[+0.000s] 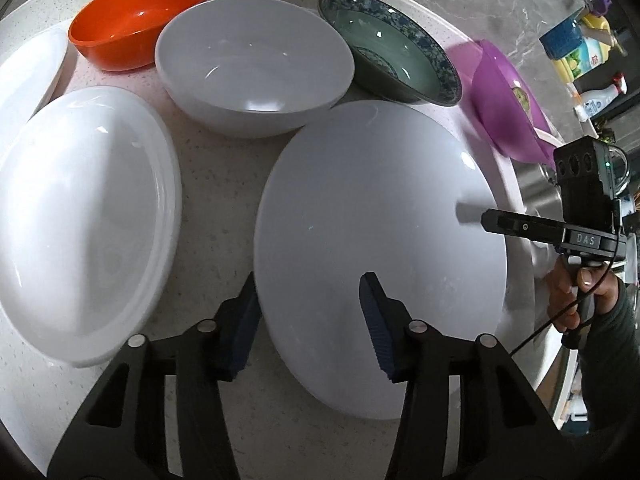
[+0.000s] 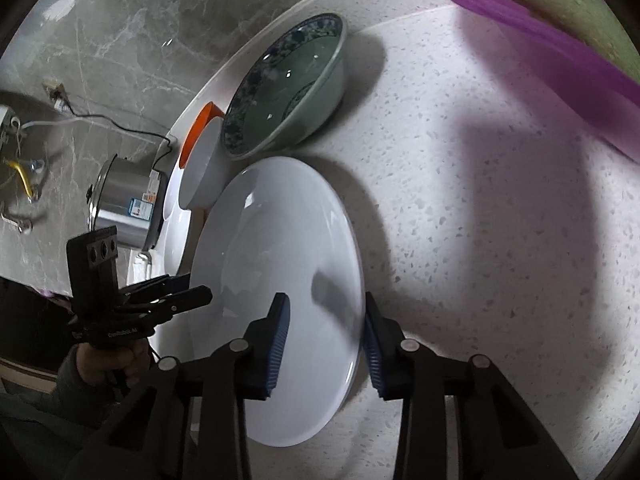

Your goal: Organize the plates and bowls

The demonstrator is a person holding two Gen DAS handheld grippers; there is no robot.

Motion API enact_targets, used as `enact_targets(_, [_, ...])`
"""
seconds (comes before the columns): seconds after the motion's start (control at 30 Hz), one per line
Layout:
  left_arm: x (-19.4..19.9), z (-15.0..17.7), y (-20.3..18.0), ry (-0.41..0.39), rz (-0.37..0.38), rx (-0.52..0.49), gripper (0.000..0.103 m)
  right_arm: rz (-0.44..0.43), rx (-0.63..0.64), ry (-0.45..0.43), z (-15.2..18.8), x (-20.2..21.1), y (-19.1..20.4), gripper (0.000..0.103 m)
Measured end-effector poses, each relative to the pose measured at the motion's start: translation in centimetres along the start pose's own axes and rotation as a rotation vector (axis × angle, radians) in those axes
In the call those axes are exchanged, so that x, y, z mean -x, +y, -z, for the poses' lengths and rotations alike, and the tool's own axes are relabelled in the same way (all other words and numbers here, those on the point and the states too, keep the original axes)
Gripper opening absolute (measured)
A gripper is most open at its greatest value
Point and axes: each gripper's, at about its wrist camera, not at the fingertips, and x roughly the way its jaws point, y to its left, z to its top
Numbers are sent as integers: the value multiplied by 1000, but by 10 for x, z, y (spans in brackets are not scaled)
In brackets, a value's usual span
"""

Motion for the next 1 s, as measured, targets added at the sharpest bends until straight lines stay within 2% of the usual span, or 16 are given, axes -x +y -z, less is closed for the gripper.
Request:
enact_targets(0.17, [3,2,10,23,27,22,40,1,-41,16,-1,1,-6,26])
enact_targets(0.23, [5,2,12,33,16,27,40,26,-52,25,-2,2,-8,15])
enact_targets(0.43, [5,0,4,32,-71,-5,40,98,-30,29,1,3,1,16])
enact_targets(0.5, [6,1,3,29,-87,-4,36,117,-34,25,3,3,3,16])
enact_targets(0.6, [8,5,8,28,-76,21,28,127,-55,16,9,6,3,16])
enact_targets(0.8, [10,16,4,37,-68,29,27,146,-92,-9,25,17,7,16])
enact_targets(1.0, [26,33,-1,37,-49,28,27,173,-119,-34,39,30,29,17])
